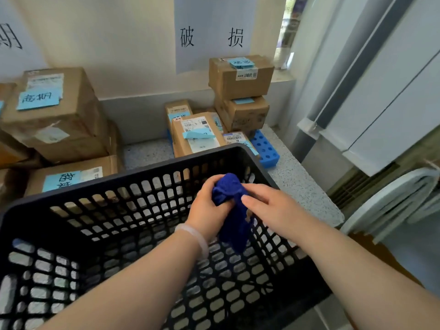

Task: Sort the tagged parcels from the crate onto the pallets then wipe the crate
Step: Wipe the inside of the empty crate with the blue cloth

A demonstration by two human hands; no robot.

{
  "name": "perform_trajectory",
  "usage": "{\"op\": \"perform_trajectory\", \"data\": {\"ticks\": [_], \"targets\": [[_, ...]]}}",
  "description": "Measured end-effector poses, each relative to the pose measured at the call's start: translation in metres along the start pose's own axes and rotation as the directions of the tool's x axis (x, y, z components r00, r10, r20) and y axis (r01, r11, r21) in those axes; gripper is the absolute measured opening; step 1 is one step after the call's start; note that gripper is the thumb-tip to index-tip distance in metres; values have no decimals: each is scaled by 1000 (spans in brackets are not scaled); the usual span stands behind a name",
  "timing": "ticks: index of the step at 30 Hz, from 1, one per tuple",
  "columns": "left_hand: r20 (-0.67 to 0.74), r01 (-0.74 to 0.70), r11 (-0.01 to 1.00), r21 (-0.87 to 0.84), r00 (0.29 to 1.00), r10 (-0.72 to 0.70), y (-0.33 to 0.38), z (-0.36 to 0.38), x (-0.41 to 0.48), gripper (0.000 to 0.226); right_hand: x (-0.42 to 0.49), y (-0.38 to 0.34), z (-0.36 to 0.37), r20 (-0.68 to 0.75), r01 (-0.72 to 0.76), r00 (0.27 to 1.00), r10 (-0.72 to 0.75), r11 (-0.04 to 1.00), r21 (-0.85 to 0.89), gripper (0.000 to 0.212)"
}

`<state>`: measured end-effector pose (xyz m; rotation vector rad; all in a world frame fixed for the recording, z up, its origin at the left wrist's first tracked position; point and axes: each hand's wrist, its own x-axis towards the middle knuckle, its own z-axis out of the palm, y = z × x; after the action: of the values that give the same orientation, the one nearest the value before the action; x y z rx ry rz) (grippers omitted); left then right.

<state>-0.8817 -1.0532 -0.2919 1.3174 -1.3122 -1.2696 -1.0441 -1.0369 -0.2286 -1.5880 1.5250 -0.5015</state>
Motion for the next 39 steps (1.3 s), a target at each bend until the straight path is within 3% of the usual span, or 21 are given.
{"op": "perform_trajectory", "data": {"ticks": [3,5,7,9,10,12,15,19,24,28,32,37,39], "targets": [[-164,13,992,-127,986,-34,6,11,33,43,0,7,-8,-164,120,979,-125,992,-38,36],[-244,-11,995,-95,970,-12,8,19,53,41,-3,11,-6,-244,272,915,-322,937,-218,35],[-283,-42,999,6,958,42,5,32,64,45,-1,21,-11,-313,300,843,-439,864,-404,40],[-275,-66,996,55,958,79,0,52,66,47,5,25,-25,-335,136,903,-268,920,-369,46],[-262,-72,995,66,961,87,-3,62,66,47,7,25,-30,-272,9,958,-87,961,-278,48],[-248,-72,996,57,965,84,-9,75,66,42,11,25,-34,-82,-230,971,226,972,-44,50],[-225,-143,987,77,962,157,-12,74,57,38,14,19,-34,-35,-324,945,325,946,34,56],[-60,-268,957,110,959,276,-19,80,13,50,16,21,-35,-96,-417,906,412,909,-27,69],[199,-242,967,76,954,223,-18,87,-31,36,16,15,-30,-134,-459,884,449,886,-60,74],[424,-215,977,11,886,190,-17,88,-58,30,13,12,-30,-129,-442,894,429,893,-88,72],[646,-289,954,85,745,168,-29,82,-60,34,13,13,-29,-131,-448,891,436,890,-89,71],[751,-465,858,218,641,156,-45,77,-49,37,16,16,-28,-141,-440,894,426,894,-89,67],[749,-496,837,232,640,172,-51,73,-41,36,16,18,-30,-140,-406,909,393,910,-80,62]]}}
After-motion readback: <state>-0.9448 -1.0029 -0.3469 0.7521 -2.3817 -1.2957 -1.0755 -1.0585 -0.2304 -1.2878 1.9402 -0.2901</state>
